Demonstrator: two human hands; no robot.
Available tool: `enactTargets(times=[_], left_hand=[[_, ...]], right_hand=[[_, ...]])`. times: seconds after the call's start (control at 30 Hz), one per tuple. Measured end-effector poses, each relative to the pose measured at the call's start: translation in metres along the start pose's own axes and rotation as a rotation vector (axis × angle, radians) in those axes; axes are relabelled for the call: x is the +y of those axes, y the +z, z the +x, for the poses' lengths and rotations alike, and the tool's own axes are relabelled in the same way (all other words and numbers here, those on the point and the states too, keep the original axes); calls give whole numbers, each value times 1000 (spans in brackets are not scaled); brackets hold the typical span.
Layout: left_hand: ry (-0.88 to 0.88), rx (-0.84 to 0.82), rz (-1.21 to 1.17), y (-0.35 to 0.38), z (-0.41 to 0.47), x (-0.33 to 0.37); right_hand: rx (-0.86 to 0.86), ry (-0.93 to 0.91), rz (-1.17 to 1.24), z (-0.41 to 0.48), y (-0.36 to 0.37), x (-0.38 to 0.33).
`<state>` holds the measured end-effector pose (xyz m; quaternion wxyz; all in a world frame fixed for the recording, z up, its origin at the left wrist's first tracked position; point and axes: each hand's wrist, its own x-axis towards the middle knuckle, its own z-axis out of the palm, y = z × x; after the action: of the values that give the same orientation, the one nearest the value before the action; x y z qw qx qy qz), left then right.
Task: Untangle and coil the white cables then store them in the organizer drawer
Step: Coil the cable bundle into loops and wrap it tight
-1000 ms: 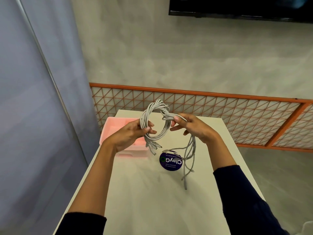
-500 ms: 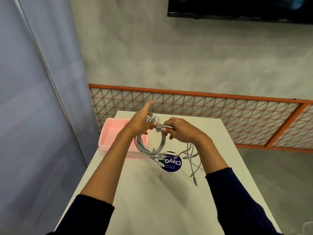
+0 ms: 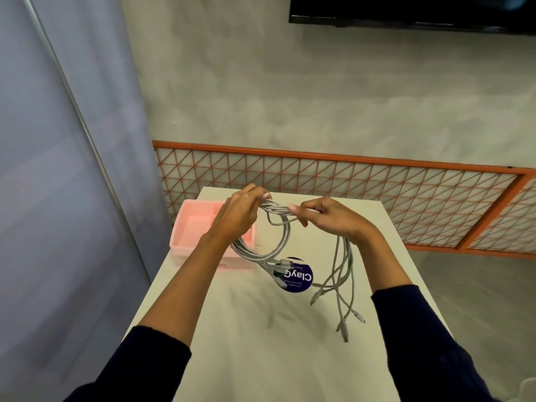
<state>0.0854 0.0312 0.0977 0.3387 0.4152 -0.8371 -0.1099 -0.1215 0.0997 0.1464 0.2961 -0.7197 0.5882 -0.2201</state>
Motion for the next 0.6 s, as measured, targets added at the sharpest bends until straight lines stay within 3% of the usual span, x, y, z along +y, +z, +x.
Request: enactTargets(times=[0.1, 0.3, 0.4, 0.6], left_hand=[[-42, -19, -118, -2, 3, 1], [-180, -240, -360, -13, 3, 7], [-188, -273, -311, -12, 2, 10], [-243, -172, -166, -3, 7, 20]], right_hand=[[89, -4, 43, 3, -3, 3], [-25, 1, 186, 4, -8, 22], [-125, 36, 222, 2, -7, 22], [-431, 234, 217, -1, -4, 6]])
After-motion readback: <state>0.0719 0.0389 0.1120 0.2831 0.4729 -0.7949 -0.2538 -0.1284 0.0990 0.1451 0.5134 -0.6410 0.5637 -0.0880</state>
